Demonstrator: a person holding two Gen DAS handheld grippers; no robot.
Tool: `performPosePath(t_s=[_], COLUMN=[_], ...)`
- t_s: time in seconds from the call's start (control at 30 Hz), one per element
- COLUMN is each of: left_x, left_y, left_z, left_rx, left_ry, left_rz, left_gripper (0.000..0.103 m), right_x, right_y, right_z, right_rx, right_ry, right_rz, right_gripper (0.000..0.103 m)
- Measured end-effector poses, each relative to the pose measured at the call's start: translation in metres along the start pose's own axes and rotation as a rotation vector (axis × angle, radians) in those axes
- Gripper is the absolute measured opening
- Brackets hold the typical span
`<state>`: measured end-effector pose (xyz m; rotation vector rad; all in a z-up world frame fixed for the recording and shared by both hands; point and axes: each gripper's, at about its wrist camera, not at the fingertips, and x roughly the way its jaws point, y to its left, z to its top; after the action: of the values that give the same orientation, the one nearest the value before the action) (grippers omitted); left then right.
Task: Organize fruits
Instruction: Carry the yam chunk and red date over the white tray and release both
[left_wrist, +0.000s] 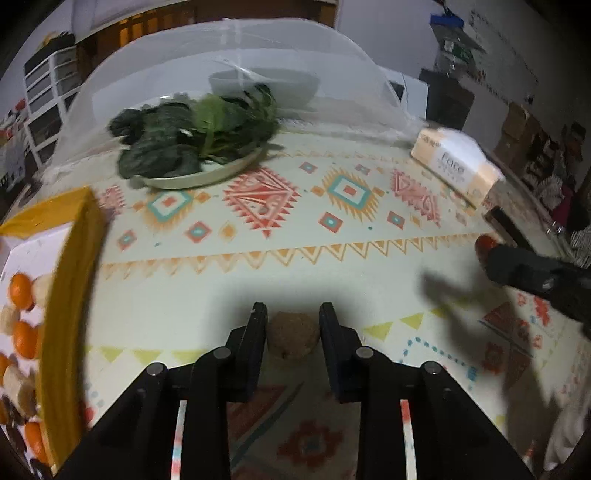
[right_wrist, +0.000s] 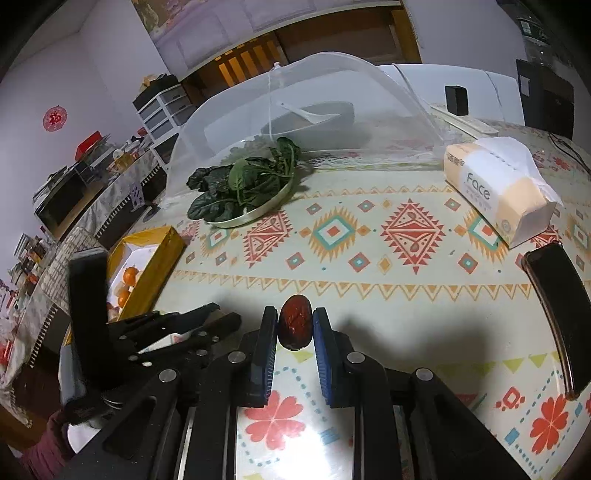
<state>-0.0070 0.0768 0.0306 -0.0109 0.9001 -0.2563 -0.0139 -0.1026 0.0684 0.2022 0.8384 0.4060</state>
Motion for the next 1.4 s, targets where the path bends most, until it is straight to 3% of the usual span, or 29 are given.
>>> performPosePath(t_s=[0.2,0.4,0.57,0.73,1.07,1.1,1.2,1.33,1.4], left_x=[-0.071,-0.125,-0.139,-0.127,-0.121,-0.121,-0.125,-0.132,-0.137], left_y=[0.052,0.131,0.197,0.24,0.284,0.286,0.289,0.286,0.281], left_z=[-0.01,-0.02,-0.03,-0.038,-0.054,-0.055,-0.058,-0.058,-0.059], left_rx=[-0.105,-0.222,-0.326,-0.39,-0.475,-0.478,-0.488,-0.484,-0.475], left_ry=[-0.082,-0.157,-0.162,-0.123,-0.097,-0.096,-0.108,-0.128,-0.138], left_rz=[-0.03,0.056,0.111,0.141,0.171,0.17,0.17,0.176,0.189], left_gripper=[0.028,0.028,0.028,0.028,0.029,0.031,0.05,0.064,0.066], right_x=[-0.002,0.012,0.042,0.086,0.142,0.145,0.148,0.145,0.141], right_y=[0.034,0.101,0.162,0.212,0.246,0.247,0.249,0.253,0.255], right_z=[0.003,0.008,0.008,0.004,0.006,0.006,0.006,0.006,0.006], right_rx=[-0.011,-0.072,-0.113,-0.125,-0.202,-0.21,-0.23,-0.266,-0.279], right_ry=[0.007,0.032,0.093,0.182,0.22,0.216,0.204,0.154,0.135], right_rz=[0.073,0.177,0.281,0.351,0.236,0.222,0.196,0.153,0.137], right_gripper=[0.021,0.021,0.021,0.021,0.021,0.021,0.022,0.049,0.049])
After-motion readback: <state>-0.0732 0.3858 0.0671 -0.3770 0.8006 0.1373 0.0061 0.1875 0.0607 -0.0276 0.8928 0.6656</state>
